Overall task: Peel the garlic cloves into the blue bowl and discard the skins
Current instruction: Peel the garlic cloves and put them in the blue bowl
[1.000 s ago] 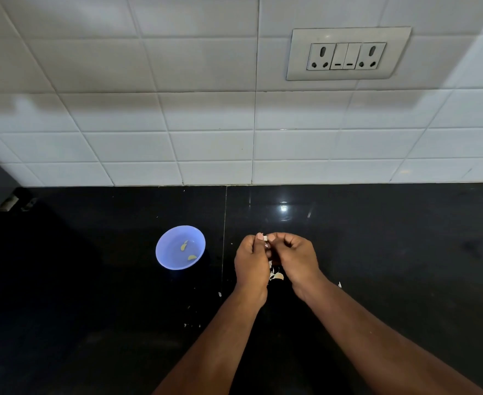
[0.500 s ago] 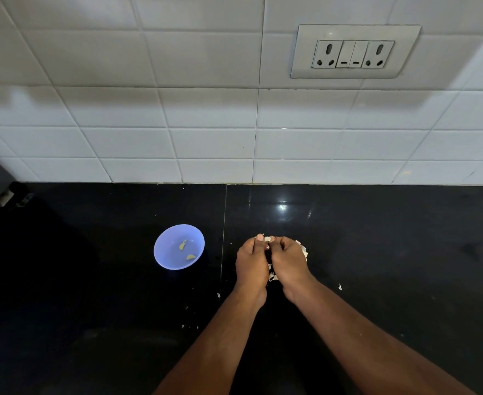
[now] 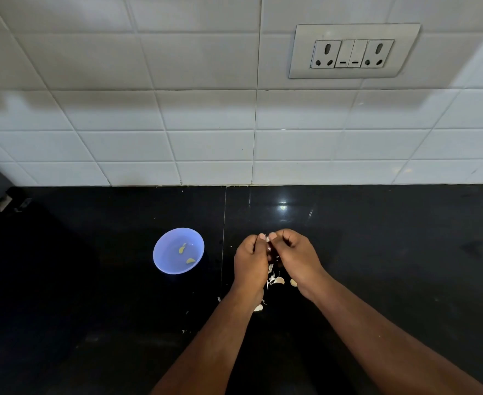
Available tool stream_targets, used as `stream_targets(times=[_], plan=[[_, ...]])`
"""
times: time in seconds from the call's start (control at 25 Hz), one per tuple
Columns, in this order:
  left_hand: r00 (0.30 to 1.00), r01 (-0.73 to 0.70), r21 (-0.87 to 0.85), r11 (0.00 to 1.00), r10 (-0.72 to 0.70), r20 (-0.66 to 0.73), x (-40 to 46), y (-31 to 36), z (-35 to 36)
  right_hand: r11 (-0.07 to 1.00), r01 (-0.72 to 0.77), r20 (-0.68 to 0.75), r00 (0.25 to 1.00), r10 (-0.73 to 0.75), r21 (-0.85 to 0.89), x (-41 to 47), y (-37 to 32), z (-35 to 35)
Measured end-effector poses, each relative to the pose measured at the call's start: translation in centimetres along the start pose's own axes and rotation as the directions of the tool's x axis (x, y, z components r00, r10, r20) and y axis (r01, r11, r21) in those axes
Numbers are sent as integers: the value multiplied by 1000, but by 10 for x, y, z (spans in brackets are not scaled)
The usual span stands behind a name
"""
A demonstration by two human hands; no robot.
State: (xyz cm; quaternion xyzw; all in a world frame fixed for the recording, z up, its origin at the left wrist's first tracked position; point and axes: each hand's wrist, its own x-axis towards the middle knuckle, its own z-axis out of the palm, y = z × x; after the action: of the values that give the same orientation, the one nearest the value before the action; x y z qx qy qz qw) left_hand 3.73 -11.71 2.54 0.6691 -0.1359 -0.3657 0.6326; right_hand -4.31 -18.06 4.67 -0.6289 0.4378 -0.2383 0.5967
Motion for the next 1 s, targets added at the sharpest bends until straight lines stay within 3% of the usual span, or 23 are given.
stream_targets(times=[0.2, 0.36, 0.48, 0.76, 0.84, 0.88, 1.0], plan=[[994, 74, -100, 992, -66, 84, -4, 2, 2, 965, -203, 114, 976, 185, 168, 12, 2, -9], [999, 47, -74, 996, -46, 15, -6, -4, 5, 962, -217, 31, 976, 215, 165, 15, 5, -12], [995, -10, 103, 995, 19, -94, 1, -9, -2, 937, -213, -5, 975, 223, 277, 17, 8, -16], [993, -110, 528, 842, 121, 14, 6, 0, -7, 910, -204, 52, 979, 199, 361, 18, 11, -25], [993, -91, 462, 882, 114, -23, 8, 1, -8, 910, -201, 61, 979, 192, 362, 17, 9, -28], [997, -73, 331, 941, 81, -10, 9, 5, -9, 912, -202, 76, 979, 187, 356, 17, 8, -29], [987, -7, 60, 998, -3, 161, 6, 15, -10, 921, -194, 137, 978, 156, 337, 17, 6, -32]])
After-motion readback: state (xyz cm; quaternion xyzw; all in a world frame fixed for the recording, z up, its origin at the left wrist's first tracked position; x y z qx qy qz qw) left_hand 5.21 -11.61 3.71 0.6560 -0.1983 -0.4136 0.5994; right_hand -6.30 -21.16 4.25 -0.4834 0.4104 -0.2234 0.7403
